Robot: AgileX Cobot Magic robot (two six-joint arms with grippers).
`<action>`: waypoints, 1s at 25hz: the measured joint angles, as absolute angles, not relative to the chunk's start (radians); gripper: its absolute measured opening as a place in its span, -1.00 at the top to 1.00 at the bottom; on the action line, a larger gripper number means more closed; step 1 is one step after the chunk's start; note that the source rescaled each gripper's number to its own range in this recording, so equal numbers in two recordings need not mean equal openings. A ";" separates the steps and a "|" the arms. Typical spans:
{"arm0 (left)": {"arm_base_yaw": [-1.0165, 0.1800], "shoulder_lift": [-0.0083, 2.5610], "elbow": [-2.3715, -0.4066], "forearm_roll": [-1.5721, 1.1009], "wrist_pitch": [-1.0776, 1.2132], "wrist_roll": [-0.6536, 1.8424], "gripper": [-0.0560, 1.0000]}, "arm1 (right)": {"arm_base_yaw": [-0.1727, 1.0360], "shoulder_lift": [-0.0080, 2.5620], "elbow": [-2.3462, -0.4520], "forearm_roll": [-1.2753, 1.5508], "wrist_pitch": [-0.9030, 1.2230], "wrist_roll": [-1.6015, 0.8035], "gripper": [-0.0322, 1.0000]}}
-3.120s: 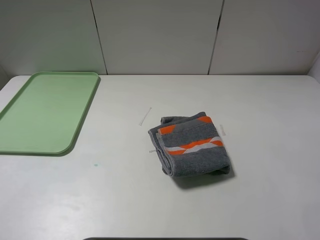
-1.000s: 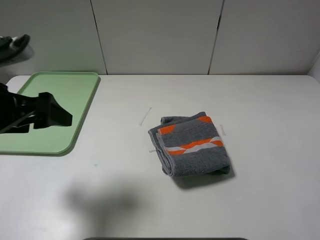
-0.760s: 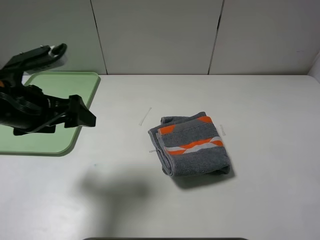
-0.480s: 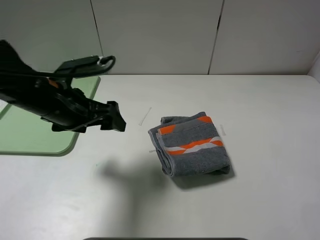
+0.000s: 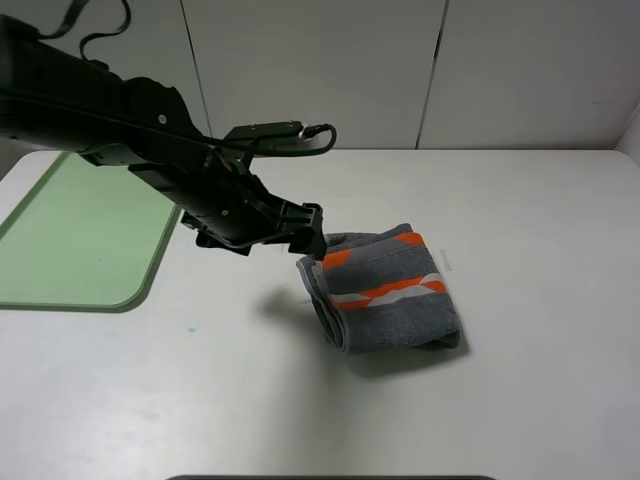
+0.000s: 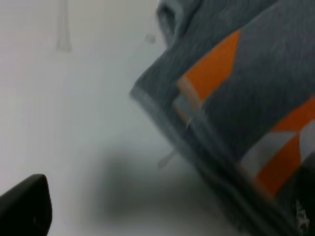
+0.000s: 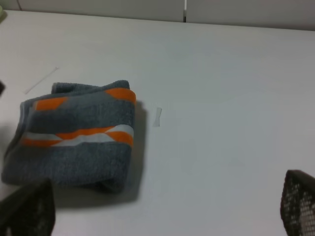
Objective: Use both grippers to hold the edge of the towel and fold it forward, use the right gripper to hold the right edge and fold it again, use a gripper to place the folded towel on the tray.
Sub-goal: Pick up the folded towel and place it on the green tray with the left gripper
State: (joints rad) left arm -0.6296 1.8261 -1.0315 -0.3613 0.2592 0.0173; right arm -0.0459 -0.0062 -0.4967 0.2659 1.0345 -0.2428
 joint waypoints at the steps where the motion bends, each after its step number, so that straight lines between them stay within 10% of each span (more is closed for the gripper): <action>1: -0.633 1.845 -1.052 -0.361 0.259 0.023 -0.97 | -0.046 -0.006 -0.497 0.266 1.034 -0.243 -1.00; 25: -0.706 2.194 -1.402 -0.275 0.289 0.037 -0.96 | -0.046 -0.006 -0.497 0.266 1.034 -0.243 -1.00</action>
